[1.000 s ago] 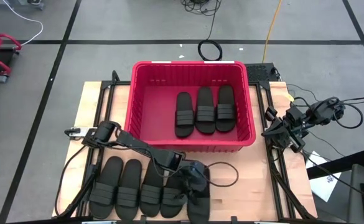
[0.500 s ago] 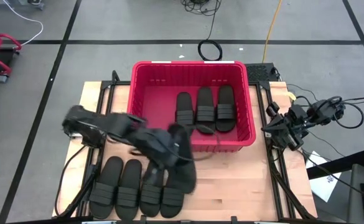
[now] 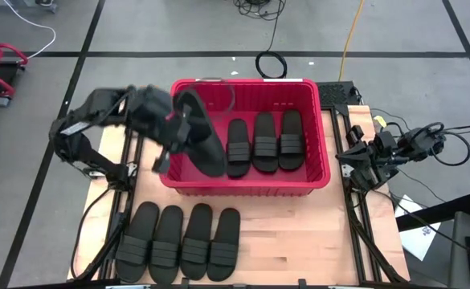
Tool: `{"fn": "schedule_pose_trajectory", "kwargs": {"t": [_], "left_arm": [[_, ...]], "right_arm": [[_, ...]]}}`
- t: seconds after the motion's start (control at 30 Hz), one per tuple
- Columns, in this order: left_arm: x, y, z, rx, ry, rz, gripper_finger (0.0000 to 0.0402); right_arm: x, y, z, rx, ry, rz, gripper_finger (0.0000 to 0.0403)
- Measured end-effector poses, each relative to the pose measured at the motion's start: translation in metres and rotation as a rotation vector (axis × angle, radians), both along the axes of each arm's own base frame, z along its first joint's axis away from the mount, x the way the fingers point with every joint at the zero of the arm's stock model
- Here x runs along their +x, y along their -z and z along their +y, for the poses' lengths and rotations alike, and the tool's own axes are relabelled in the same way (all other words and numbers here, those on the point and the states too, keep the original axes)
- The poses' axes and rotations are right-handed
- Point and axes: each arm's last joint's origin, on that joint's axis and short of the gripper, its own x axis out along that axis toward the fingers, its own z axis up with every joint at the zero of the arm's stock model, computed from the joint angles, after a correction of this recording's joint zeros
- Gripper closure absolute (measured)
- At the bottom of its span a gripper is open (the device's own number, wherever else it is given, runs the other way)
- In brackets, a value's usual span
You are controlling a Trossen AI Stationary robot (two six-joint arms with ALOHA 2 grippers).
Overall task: Pick and place slides into bin
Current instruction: Put the black slipper into the bin
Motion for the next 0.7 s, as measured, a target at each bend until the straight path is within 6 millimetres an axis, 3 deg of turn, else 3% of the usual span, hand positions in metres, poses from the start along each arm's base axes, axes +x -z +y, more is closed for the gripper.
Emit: {"fn": "schedule_pose_trajectory", "kwargs": {"t": [0.3, 0.5, 0.7], "left_arm": [[0.030, 0.039, 0.079, -0.054, -0.029, 0.172, 0.0399], [0.060, 0.080, 0.105, -0.050, 0.048, 0.345, 0.0399], [0.082, 0.117, 0.128, -0.097, 0.150, 0.434, 0.0400]], "right_arm": [[0.000, 0.000, -0.004, -0.080, 0.150, -0.001, 0.0403], [0.001, 0.001, -0.007, -0.146, 0.288, 0.026, 0.0403], [0.001, 0.001, -0.007, -0.115, 0.285, 0.027, 0.0403]]}}
